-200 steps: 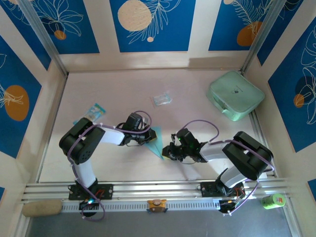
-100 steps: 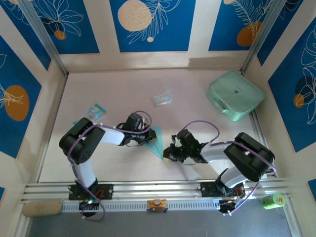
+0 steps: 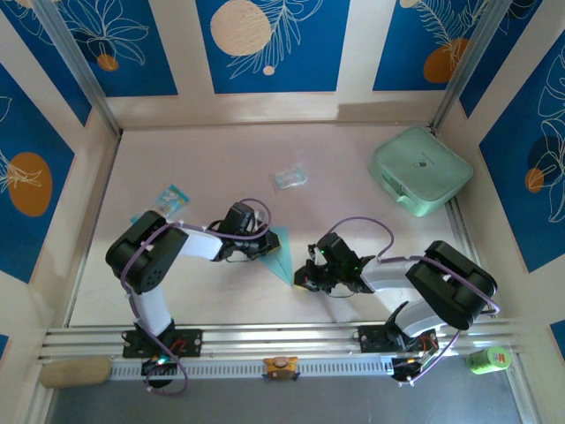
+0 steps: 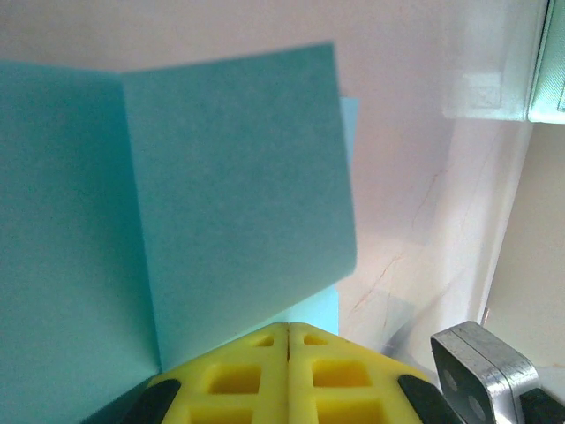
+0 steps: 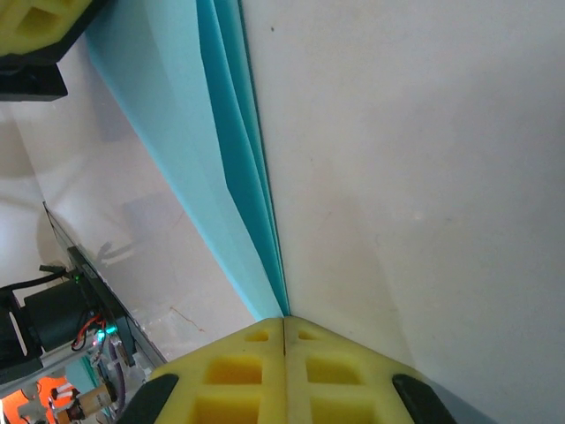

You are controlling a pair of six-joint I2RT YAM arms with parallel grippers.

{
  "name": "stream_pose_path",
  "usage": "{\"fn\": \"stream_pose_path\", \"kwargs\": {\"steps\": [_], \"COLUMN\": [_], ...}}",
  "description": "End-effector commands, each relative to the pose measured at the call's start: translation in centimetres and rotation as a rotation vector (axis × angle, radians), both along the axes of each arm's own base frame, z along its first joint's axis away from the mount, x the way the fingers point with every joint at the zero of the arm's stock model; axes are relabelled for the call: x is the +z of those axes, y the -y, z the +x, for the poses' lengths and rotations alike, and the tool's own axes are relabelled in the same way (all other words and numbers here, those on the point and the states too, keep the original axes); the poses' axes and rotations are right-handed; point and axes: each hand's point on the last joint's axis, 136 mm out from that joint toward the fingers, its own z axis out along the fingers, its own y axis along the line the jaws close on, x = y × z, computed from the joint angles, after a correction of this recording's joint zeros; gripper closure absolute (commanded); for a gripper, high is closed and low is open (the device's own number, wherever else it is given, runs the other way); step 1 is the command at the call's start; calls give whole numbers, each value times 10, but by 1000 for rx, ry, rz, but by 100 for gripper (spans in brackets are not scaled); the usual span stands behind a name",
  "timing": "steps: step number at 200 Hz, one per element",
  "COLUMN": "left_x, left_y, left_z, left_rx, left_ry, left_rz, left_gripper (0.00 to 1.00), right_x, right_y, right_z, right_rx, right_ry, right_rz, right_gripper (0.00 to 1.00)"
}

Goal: Fold a paper plane with a square sheet of paper (pick it up from the middle)
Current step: Fourth fold the wing at the center of the table.

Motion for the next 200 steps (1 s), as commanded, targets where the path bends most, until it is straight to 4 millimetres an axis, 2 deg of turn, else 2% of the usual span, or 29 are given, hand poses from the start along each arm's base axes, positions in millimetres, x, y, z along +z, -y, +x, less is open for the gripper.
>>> {"fn": "stream_pose_path", "kwargs": {"steps": [1, 42, 78, 123, 168, 200], "left_x": [-23, -24, -24, -24, -24, -24], "left_y": [-13, -14, -14, -15, -15, -15], "left_z": [-7, -7, -7, -8, -9, -9], "left_rx": [25, 28, 28, 30, 25, 26], "left_ry": [-56, -58, -57, -56, -55, -55], "left_rz": [60, 62, 61, 62, 66, 64], "left_gripper": [95, 95, 95, 95, 95, 95], "right_x": [-36, -26, -29, -27, 3, 29], "right_y": [29, 29, 26, 27, 24, 11], "right_z": [-37, -38, -43, -42, -23, -2], "right_rx": [15, 30, 56, 57, 35, 30], "right_ry": [-156, -141, -160, -164, -74, 11], "right_rz": [-145, -131, -116, -138, -122, -54], "right_gripper": [97, 89, 96, 95, 91, 93]}}
